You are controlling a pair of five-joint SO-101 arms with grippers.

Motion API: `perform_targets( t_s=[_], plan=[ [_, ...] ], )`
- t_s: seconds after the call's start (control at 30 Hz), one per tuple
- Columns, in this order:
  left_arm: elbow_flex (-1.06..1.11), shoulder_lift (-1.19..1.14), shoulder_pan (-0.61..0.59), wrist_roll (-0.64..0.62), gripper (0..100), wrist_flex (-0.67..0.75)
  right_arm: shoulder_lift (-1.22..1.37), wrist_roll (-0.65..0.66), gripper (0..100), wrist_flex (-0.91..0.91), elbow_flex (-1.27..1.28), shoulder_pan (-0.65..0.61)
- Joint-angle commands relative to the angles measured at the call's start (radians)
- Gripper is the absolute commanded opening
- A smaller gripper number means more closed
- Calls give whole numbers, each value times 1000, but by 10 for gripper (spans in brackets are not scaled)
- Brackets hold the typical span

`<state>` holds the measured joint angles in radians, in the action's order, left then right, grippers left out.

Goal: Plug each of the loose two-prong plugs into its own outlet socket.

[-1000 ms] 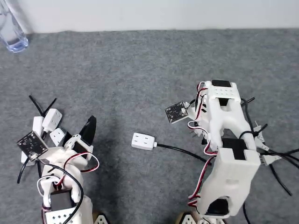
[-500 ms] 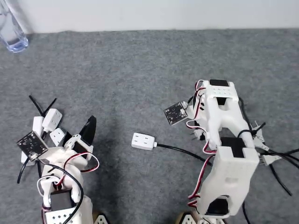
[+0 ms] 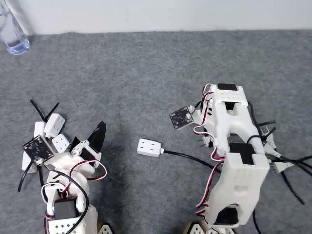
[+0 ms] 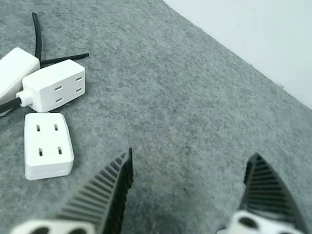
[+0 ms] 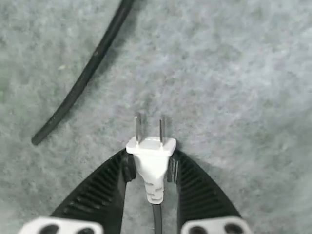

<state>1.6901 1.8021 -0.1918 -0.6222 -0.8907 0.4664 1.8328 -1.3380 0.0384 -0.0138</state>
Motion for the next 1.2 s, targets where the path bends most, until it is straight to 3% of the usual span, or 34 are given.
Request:
perform_targets(
  t_s=[0.0,0.37,0.53,0.7,0.87,1.17],
  plan=[
    [-7,11,8,6,348,-3,-25,-146,9,21,-8,-48],
    [-7,12,8,5,347,-3,-254,-755,9,2,3,-96],
    [-7,12,31,3,348,2,-401,-812,9,-127,58,-120],
    [-7,15,198,-11,348,77,-573,-881,9,-216,103,-216],
    [-7,15,321,-190,348,163,-700,-965,9,-329,121,-378],
    [-7,14,353,-233,348,158,-785,-1125,9,-302,132,-588]
  ],
)
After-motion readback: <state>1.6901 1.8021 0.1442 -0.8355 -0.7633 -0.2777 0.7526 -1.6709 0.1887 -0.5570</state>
